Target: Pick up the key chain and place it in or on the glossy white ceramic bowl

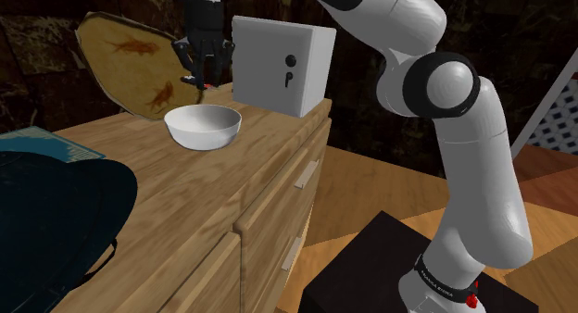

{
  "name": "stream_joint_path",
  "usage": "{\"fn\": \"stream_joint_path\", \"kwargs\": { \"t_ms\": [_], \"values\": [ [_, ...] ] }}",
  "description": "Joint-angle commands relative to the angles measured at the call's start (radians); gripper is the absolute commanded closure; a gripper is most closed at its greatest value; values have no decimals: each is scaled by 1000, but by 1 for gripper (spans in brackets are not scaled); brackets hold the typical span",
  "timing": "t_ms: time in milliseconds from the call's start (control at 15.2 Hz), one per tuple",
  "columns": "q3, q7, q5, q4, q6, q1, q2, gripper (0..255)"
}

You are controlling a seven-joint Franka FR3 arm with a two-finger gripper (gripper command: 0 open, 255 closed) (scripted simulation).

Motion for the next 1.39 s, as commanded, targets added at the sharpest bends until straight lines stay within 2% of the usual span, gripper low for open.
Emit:
{"fn": "stream_joint_path", "kwargs": {
  "t_ms": [0,330,792,1254,1320],
  "values": [
    [8,1,18,-87,53,-35,-34,255],
    [20,10,57,-280,172,-98,-107,255],
    [24,16,88,-469,304,-148,-165,255],
    [24,16,88,-469,304,-148,-165,255],
    [24,16,88,-469,304,-148,-165,0]
  ]
}}
